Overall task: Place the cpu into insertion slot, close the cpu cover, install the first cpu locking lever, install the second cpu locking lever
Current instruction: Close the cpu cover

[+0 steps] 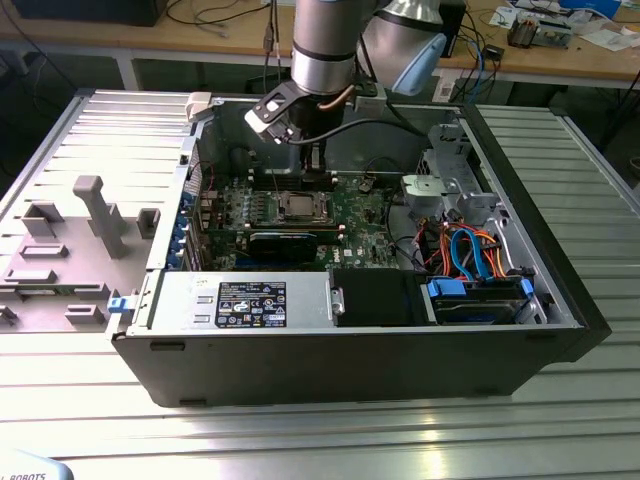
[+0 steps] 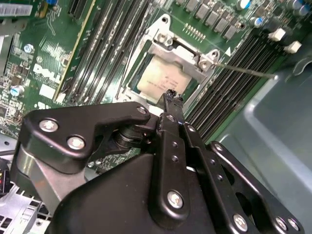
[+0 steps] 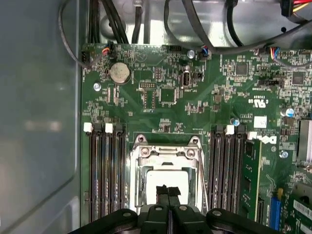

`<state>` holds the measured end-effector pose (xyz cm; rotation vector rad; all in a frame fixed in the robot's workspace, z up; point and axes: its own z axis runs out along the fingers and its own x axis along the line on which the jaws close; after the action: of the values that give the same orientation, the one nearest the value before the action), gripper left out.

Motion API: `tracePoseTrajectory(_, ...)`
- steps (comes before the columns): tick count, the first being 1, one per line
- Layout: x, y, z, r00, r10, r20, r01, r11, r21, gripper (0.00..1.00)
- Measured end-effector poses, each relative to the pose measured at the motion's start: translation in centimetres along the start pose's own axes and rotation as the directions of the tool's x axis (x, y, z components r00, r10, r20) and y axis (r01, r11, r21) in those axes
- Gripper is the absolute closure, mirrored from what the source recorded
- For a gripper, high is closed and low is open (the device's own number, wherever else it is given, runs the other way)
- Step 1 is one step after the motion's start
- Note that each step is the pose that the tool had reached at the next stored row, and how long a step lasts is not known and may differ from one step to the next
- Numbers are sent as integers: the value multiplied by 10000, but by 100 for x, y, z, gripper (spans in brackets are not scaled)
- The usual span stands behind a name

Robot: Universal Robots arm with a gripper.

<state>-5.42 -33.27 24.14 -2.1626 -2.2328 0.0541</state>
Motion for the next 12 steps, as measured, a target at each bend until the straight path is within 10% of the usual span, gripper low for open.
tracePoseTrajectory(12,5,-140,122,10000,1,1,-1,10000,0,89)
